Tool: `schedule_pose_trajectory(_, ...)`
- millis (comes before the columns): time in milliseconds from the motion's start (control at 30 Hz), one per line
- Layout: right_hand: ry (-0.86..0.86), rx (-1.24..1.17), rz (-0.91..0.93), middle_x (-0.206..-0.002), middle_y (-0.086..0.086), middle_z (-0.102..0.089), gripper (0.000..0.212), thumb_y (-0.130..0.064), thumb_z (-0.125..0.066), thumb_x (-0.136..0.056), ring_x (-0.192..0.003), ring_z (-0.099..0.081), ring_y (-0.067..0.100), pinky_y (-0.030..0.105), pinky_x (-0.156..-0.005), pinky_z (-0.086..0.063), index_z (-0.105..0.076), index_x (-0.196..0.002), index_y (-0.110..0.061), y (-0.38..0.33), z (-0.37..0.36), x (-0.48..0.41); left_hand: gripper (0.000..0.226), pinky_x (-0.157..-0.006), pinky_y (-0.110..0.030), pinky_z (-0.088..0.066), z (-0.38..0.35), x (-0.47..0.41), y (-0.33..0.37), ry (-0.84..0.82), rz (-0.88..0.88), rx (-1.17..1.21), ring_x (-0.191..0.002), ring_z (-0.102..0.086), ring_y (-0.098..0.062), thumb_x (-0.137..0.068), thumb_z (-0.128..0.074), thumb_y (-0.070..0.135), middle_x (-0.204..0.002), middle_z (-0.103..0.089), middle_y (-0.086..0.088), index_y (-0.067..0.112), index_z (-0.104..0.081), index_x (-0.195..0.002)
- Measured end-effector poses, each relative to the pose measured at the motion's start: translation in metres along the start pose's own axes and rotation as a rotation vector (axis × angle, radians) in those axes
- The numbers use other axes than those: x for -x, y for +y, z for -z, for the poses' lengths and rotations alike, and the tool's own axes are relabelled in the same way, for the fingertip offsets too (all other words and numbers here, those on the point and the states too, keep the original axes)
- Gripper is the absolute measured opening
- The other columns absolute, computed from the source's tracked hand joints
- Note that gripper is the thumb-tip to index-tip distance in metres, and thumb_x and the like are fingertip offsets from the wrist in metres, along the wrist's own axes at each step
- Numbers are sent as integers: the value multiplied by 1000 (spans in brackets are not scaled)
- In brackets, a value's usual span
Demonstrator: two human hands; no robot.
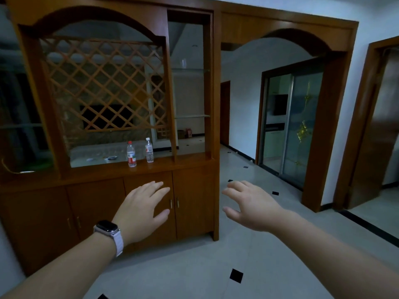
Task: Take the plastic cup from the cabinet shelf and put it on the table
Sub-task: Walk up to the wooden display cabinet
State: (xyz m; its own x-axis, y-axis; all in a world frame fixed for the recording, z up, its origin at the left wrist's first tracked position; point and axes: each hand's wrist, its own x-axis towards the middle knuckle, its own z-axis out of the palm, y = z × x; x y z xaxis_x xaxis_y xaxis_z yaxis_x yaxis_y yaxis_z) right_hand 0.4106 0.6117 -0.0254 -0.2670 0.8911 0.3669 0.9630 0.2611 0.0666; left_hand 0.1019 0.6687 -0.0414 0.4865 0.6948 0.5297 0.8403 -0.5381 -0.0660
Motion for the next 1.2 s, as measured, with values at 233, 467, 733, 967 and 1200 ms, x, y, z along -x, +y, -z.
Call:
schedule_pose_trajectory(233,21,-29,22,-145,-1,-47,74,-68,-23,-83,-130,-41,19,38,-104,-38,-41,-143,-27,73,-15,-67,57,-106,-41,-27,-39,-91,3,82,27,-4,-137,-36,-20,-90,-44,58,-146,-46,1,30,-42,-139)
schedule_pose_trajectory(467,61,-85,23,-144,-3,-47,69,-67,-27,-86,-131,-41,18,39,-105,-39,-41,-142,-30,113,-48,-132,58,-104,-38,-28,-78,-152,-19,85,4,-29,-135,-39,-21,-89,-43,56,-144,-49,0,28,-42,-139)
schedule_pose_trajectory(733,-39,-27,20,-143,-1,-49,68,-67,-28,-87,-129,-43,19,39,-104,-39,-44,-140,-27,154,-129,-218,57,-108,-38,-25,-178,-218,-64,22,48,83,-139,-33,-18,-90,-48,55,-148,-44,3,30,-42,-141)
schedule_pose_trajectory(967,-102,-27,-47,-148,-1,-44,70,-68,-26,-86,-132,-41,19,41,-107,-37,-40,-142,-29,190,-179,-338,57,-108,-38,-26,-245,-316,-143,10,58,115,-139,-33,-18,-89,-44,57,-148,-44,3,31,-43,-140)
schedule_pose_trajectory(1200,-28,-13,-81,-147,-3,-46,62,-64,-33,-90,-132,-42,18,40,-106,-38,-41,-142,-30,216,-197,-436,57,-110,-41,-25,-290,-405,-201,22,74,156,-140,-30,-17,-90,-45,56,-150,-41,5,32,-40,-142)
